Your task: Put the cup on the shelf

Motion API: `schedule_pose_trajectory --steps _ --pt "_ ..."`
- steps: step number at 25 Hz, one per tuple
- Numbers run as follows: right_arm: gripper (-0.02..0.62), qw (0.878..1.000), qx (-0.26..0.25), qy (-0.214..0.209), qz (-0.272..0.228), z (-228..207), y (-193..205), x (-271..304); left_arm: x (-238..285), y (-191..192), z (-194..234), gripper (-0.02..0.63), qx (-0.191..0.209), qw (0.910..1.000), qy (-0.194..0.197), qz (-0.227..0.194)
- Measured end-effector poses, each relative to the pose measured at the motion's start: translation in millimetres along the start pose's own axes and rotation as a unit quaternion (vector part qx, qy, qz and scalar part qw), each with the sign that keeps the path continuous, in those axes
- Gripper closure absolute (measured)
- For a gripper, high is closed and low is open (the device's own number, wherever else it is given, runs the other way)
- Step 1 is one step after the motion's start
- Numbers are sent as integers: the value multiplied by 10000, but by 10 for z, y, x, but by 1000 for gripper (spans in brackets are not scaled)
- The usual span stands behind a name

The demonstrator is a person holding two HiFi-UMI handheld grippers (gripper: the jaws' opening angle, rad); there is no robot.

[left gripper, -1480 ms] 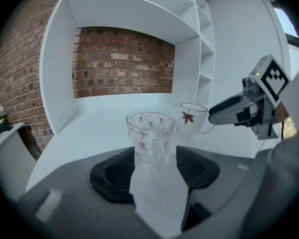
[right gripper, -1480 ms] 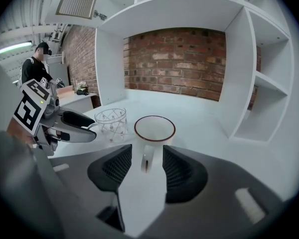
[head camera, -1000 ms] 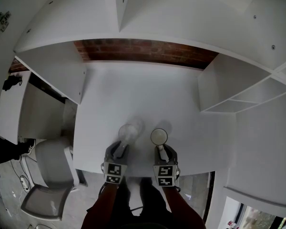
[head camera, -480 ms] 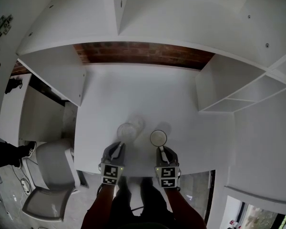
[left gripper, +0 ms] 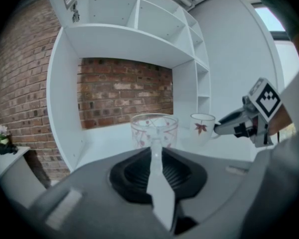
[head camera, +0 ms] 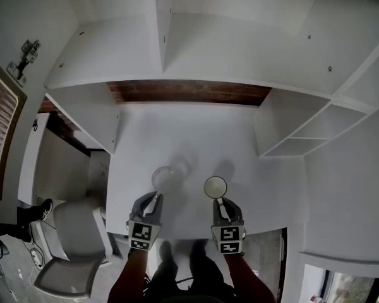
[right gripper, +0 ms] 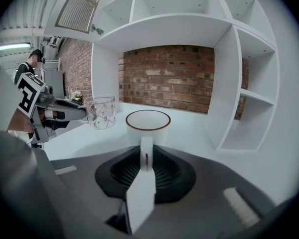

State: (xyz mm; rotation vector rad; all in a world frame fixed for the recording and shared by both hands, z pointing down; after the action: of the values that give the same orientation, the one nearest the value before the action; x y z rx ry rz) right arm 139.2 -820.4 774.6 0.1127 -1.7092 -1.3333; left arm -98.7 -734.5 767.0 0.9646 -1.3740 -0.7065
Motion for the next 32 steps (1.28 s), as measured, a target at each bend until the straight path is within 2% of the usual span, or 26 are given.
schedule_pose_trajectory --steps 7,16,32 --pt "528 9994 -53 122 -308 17 -376 -301 -301 -448 149 563 220 9994 -46 -254" --pt "528 9974 -73 282 -661 13 -861 -792 -756 -1037 278 565 311 9980 85 -552" --pt "528 9903 -271 275 -1331 -65 -1772 -1545 -1484 -2121 613 565 604 9899 -117 -1275"
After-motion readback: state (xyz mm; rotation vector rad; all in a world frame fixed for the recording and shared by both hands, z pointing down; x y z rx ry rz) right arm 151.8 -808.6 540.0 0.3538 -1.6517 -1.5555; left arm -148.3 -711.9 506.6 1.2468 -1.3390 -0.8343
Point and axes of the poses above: the fingertips, and each gripper's own axes: x forward along the fingers, z to its left, y out of its underside, the point moved 8 cm from there along -x, backward along the fingers, and after that the axes turned 5 degrees about z, right-handed, at the moved point
